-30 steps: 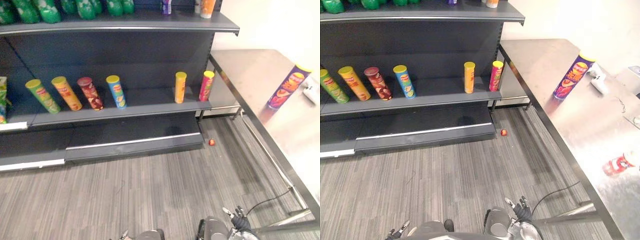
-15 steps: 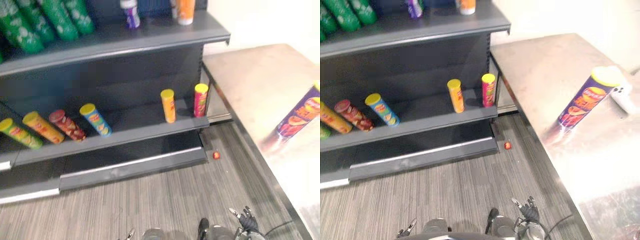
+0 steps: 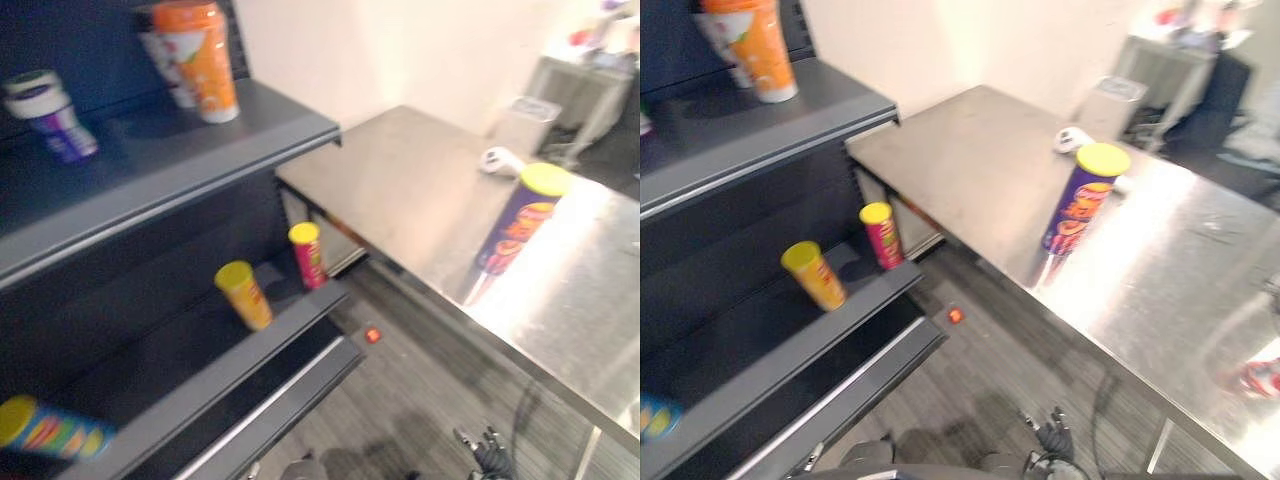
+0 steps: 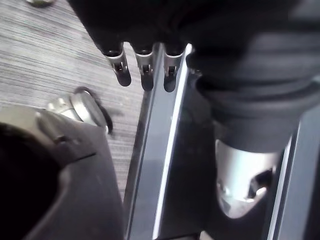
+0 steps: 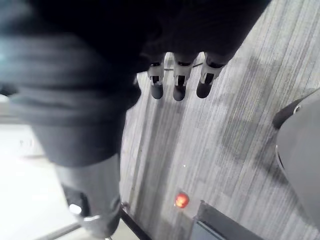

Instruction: Put the gum and the chips on the shelf.

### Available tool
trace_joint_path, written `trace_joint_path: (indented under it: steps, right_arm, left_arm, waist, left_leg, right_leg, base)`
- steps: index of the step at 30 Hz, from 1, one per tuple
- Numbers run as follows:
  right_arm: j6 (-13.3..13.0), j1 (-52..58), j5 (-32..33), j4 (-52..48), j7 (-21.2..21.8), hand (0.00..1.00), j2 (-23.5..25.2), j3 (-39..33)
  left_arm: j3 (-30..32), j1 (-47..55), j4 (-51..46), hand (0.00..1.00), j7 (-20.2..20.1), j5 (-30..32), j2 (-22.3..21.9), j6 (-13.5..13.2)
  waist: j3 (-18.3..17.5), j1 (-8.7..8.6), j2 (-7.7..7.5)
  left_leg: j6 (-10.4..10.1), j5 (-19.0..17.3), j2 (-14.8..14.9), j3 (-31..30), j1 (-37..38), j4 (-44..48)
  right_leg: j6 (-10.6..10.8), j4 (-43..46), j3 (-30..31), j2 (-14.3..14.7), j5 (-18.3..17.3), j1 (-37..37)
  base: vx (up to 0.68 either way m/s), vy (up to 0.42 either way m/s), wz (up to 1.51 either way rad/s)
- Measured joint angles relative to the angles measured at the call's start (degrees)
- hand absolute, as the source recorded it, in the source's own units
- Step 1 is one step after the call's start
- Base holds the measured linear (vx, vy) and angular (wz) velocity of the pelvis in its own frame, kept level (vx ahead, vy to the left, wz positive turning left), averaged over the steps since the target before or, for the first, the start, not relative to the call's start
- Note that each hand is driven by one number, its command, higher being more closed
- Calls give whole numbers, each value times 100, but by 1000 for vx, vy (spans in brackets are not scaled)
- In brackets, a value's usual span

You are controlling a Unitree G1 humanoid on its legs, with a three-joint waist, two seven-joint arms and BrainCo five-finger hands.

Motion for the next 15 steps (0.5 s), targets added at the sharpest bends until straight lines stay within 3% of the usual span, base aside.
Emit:
trace_joint_path:
  steps: [3,7,9,11,14,15]
  right_arm:
    - [-166,65,-8,2,-43,0,55,15]
    - [-450,64,-64,-29,-201,0,48,-215]
    - [-479,37,-620,-64,-368,0,-7,-210]
    - [-481,-14,-762,-18,-383,0,-60,-200]
    - [-463,-145,-786,130,-408,0,-70,-204]
    - [-463,-159,-783,172,-415,0,-71,-202]
  left_arm:
    - [-8,-109,241,0,-9,18,46,20]
    - [-62,-256,466,0,-52,128,17,112]
    - [-60,-256,467,0,-150,229,7,114]
    - [-61,-209,475,0,-186,231,11,110]
    - [-309,-144,429,0,-204,246,134,124]
    - [-354,-144,411,0,-210,262,166,128]
  waist:
    - [-46,-10,-42]
    - [-29,-26,130]
    - [-25,-9,186]
    - [10,10,247]
    - [21,-32,210]
    - [28,-40,182]
  left_leg:
    - [232,-135,-105,668,273,-20]
    - [277,-107,-38,1255,540,-93]
    - [372,-46,90,1742,679,-84]
    - [453,6,133,2008,753,-86]
    - [468,13,169,2363,948,-74]
    - [460,7,130,2356,969,-53]
  right_leg:
    - [228,60,1,-136,201,-196]
    - [109,-42,-439,-81,840,-442]
    - [-226,-256,-1355,-57,1288,-487]
    - [-447,-419,-1880,-41,1507,-476]
    - [-751,-132,-2688,-159,1243,-582]
    - [-672,-109,-2728,-143,1295,-616]
  base:
    - [161,221,-117]
    - [80,136,-93]
    - [10,101,-135]
    - [-37,22,-117]
    - [-44,-49,-68]
    - [-47,-82,-48]
